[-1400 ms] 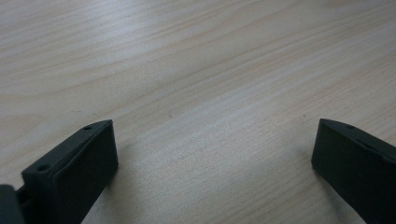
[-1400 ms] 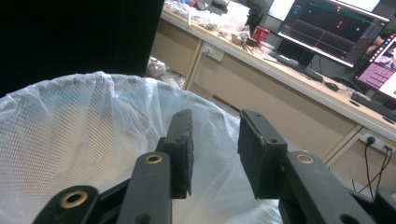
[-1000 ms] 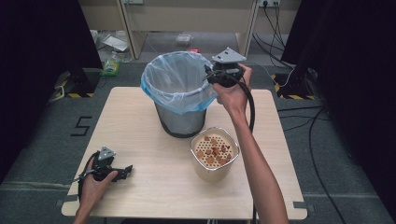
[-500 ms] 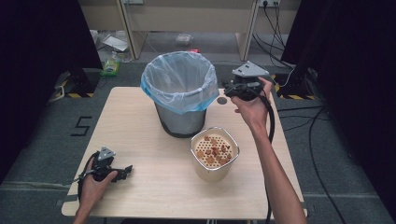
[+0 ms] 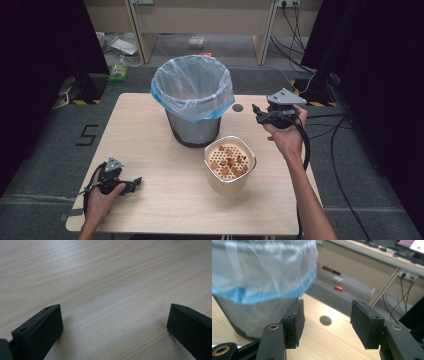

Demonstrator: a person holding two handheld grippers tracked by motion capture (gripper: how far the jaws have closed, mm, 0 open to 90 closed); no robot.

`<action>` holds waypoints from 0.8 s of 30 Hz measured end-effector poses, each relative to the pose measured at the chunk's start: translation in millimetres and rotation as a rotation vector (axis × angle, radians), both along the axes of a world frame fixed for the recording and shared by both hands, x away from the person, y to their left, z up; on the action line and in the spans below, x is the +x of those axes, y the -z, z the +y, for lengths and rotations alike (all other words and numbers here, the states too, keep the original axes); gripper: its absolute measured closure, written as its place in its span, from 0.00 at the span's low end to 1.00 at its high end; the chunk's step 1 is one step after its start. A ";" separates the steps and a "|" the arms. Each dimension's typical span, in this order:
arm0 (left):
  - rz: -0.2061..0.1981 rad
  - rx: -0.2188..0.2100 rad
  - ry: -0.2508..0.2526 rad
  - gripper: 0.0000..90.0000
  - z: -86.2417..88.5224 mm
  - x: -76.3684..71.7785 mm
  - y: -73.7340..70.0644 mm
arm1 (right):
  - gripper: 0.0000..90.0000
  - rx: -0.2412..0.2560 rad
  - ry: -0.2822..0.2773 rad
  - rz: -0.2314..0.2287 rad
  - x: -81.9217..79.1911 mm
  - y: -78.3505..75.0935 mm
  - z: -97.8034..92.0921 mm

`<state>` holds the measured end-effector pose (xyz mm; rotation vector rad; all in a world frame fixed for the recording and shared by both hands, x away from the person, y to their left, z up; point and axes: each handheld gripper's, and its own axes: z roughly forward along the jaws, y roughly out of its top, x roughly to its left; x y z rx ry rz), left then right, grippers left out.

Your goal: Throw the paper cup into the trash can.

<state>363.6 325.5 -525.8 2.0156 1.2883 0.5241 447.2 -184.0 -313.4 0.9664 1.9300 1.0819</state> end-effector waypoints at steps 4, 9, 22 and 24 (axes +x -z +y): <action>0.000 0.000 0.001 0.00 0.1 -0.1 -0.1 | 0.48 0.015 0.022 0.020 -6.8 14.4 -13.8; 0.001 0.000 0.001 0.00 0.1 -0.2 -0.1 | 0.46 0.017 0.037 0.034 -16.9 31.6 -25.6; -0.001 0.000 0.001 0.00 0.1 -0.3 0.1 | 0.44 0.071 0.112 0.110 -43.3 103.8 -57.1; -0.001 0.000 0.001 0.00 0.1 -0.3 0.1 | 0.44 0.053 0.116 0.131 -44.2 111.7 -58.5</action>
